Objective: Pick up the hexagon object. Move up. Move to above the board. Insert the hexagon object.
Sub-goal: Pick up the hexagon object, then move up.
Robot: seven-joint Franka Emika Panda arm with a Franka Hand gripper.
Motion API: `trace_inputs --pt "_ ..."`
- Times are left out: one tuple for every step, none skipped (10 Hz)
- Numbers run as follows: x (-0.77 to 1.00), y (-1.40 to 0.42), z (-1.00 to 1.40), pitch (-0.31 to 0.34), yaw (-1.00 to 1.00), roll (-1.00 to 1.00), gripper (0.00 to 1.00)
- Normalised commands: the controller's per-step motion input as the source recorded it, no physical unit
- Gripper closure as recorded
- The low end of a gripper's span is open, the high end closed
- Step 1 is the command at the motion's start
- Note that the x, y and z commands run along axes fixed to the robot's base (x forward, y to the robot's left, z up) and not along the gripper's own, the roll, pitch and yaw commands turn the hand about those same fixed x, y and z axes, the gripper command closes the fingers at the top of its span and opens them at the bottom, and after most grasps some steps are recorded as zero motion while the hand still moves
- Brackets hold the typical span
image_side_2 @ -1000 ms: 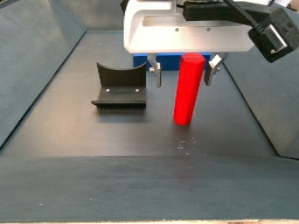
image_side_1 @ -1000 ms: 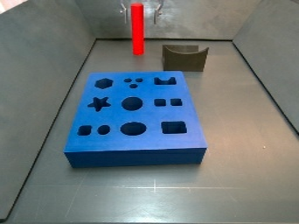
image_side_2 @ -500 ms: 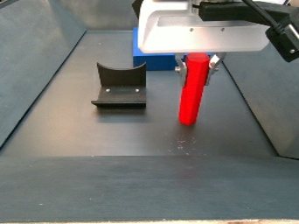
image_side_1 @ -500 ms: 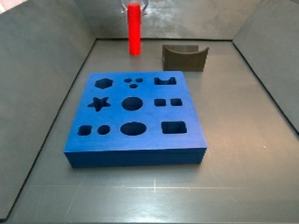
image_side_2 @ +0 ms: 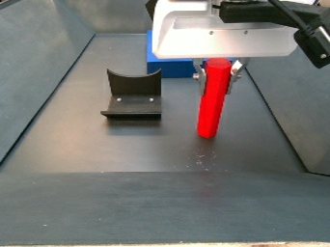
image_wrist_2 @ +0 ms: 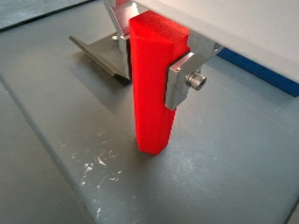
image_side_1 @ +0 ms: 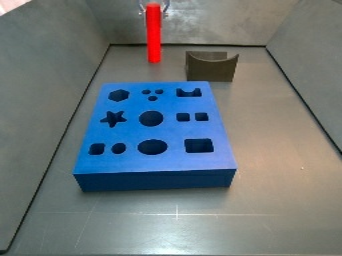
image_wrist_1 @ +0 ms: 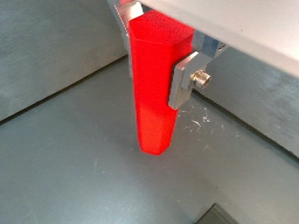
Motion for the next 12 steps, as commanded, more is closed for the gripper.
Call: trace_inputs --pt "0.00 0.00 0.00 0.000 0.00 0.00 1.00" --pt "0.00 0.00 0.00 0.000 0.00 0.00 1.00" --pt "0.00 0.00 0.00 0.000 0.00 0.00 1.00" --pt "0.00 0.00 0.00 0.000 0.00 0.00 1.00" --pt "0.00 0.00 0.00 0.000 0.00 0.00 1.00" --pt "0.00 0.00 0.00 0.000 0.00 0.00 1.00" --pt "0.00 0.00 0.00 0.000 0.00 0.00 1.00" --pt "0.00 0.00 0.83 0.000 0.00 0.00 1.00" --pt "0.03 0.00 0.85 -0.014 -0.01 0.00 1.00" --pt "0.01 0.00 0.72 0.009 -0.01 0.00 1.00" --pt "0.00 0.00 0.57 0.025 -0.01 0.01 1.00" --pt "0.00 0.01 0.40 0.040 -0.01 0.01 1.00"
